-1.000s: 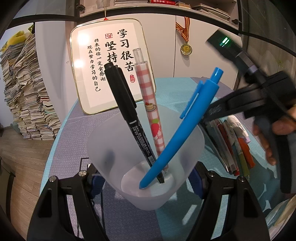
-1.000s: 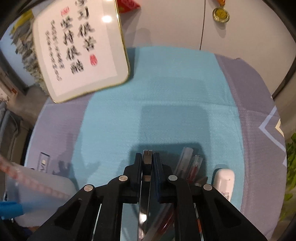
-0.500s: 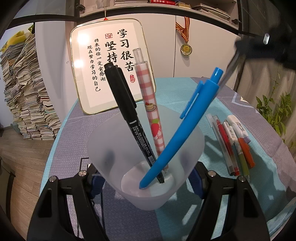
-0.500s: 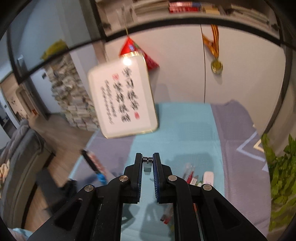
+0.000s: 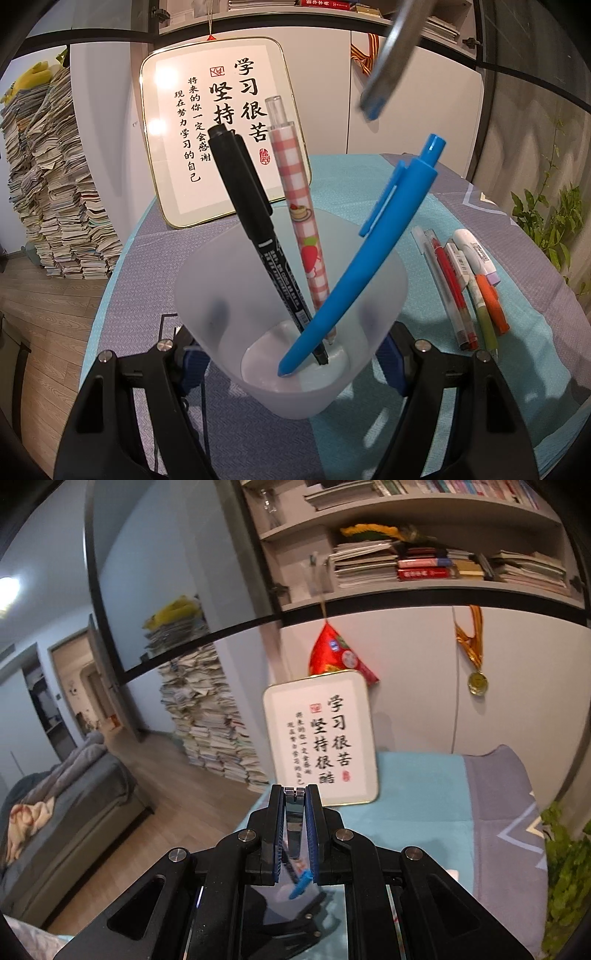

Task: Organize stationery
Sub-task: 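Lower the silver pen into the cup held by the left tool and release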

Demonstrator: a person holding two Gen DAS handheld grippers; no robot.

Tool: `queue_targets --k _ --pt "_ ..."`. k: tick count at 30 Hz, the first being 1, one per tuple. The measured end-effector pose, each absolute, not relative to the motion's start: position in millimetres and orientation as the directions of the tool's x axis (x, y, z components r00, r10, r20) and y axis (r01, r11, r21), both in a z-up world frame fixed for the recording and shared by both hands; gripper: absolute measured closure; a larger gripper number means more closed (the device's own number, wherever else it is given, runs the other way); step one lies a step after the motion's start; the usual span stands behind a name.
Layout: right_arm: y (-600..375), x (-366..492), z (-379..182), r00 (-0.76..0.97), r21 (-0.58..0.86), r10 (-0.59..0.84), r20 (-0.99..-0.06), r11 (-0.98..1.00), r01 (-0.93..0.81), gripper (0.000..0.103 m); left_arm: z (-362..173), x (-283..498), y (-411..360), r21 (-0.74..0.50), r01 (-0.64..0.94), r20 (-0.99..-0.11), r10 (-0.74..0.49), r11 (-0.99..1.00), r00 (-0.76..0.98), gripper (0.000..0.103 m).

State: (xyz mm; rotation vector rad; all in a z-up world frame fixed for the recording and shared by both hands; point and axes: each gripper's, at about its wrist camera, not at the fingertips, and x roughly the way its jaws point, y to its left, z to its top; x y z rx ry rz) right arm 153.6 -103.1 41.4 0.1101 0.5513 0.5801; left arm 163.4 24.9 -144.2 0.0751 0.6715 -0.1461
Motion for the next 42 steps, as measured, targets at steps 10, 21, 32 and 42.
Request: queue_targets --k 10,21,32,42 --pt "-77 170 12 0.616 0.248 0.555 -0.559 0.821 -0.515 0.091 -144 163 25 0.022 0.159 -0.625 -0.111 0.987 0.773 0.029" --pt "-57 178 -12 0.538 0.249 0.555 -0.634 0.806 -0.537 0.091 -144 164 25 0.022 0.159 -0.625 -0.111 0.987 0.773 0.029" --pt "-54 184 -24 0.482 0.282 0.563 -0.672 0.796 -0.536 0.091 -144 163 25 0.022 0.159 -0.624 -0.111 0.987 0.773 0.029" --pt "-60 181 -19 0.482 0.307 0.580 -0.657 0.790 -0.531 0.091 -144 164 25 0.023 0.158 -0.624 -0.110 0.987 0.773 0.029"
